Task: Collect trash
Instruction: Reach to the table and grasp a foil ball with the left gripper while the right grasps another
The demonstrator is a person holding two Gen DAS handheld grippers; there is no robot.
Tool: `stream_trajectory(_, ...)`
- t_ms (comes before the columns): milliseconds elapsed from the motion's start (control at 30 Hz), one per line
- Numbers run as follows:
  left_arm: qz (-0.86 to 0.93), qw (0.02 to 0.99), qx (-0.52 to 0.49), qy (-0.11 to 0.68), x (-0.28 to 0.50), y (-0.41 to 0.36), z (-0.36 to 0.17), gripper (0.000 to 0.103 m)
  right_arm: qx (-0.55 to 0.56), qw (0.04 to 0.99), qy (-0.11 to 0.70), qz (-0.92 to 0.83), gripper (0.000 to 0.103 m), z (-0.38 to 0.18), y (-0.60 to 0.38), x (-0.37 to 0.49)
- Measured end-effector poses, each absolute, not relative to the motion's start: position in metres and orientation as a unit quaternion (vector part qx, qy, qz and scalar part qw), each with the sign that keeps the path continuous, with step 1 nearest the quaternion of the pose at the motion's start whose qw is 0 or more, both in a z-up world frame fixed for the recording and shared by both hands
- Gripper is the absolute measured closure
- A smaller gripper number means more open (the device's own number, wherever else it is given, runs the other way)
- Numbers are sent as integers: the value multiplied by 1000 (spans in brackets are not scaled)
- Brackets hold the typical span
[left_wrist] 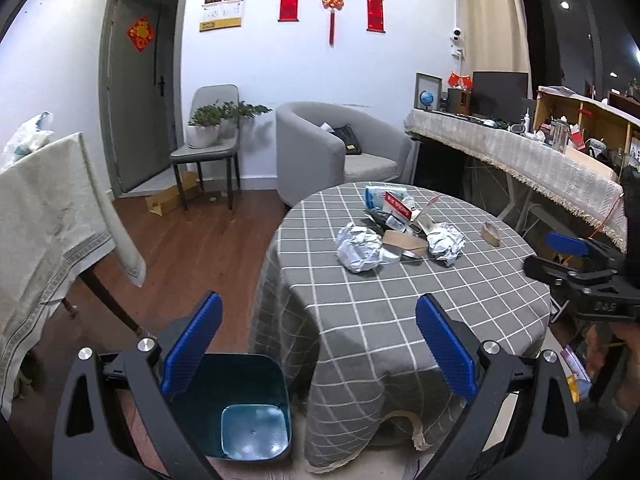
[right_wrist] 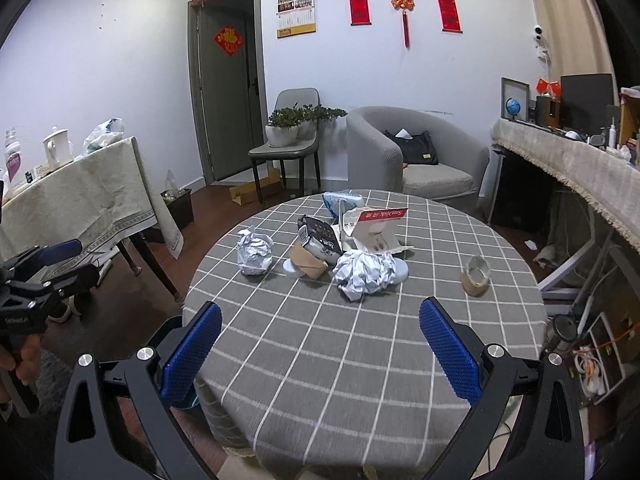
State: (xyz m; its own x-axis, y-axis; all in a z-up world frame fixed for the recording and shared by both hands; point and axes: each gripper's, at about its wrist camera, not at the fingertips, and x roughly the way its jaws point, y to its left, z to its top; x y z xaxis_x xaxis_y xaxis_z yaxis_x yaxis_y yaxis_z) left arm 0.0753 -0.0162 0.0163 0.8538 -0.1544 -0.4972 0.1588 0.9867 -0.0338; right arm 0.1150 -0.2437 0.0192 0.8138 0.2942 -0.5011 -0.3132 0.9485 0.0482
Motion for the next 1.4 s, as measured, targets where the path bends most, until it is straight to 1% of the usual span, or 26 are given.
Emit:
stream_trajectory(167,-99,957,14,271,100,-29,12,8,-19,948,276,159,4,8,-240,140)
stream_trajectory(200,-102,957,14,273,105,-31,10,8,-19,947,280,159,6,5,-240,145)
stream_trajectory(267,-109,954,11,278,119,-35,6,9,-18,944,289,158,12,1,-241,155)
stream_trajectory(367,-115,951,14,287,138,-41,-1,12,-16,942,297,154,15,-5,-243,169)
stream_trajectory(467,-122,948,15,294,159,-46,-7,12,-21,941,302,151,19,-8,-244,181)
stream_trajectory(567,-133,944,14,301,178,-52,-12,16,-24,939,311,148,23,-12,-246,196)
stream_trajectory(833,-133,934,11,331,222,-67,-32,17,-22,933,329,148,23,-26,-251,230)
stream_trajectory(967,-124,930,-7,347,236,-62,-40,23,-14,927,341,157,23,-29,-253,244)
stream_trajectory(1067,-127,926,-19,356,243,-59,-46,23,-9,920,358,162,23,-29,-253,251)
stream_trajectory(1133,-131,923,-27,362,246,-57,-49,27,-7,918,365,155,23,-29,-253,255)
stream_trajectory(1167,-133,920,-28,368,247,-57,-51,31,-2,916,370,155,23,-28,-253,258)
stream_trajectory(1267,-144,914,-36,377,251,-59,-52,34,10,909,383,161,23,-25,-251,265)
stream_trajectory(1333,-151,913,-43,377,255,-60,-51,39,5,909,386,155,23,-25,-248,264)
stream_trajectory(1400,-158,910,-57,378,258,-60,-50,48,3,910,387,147,25,-23,-245,265)
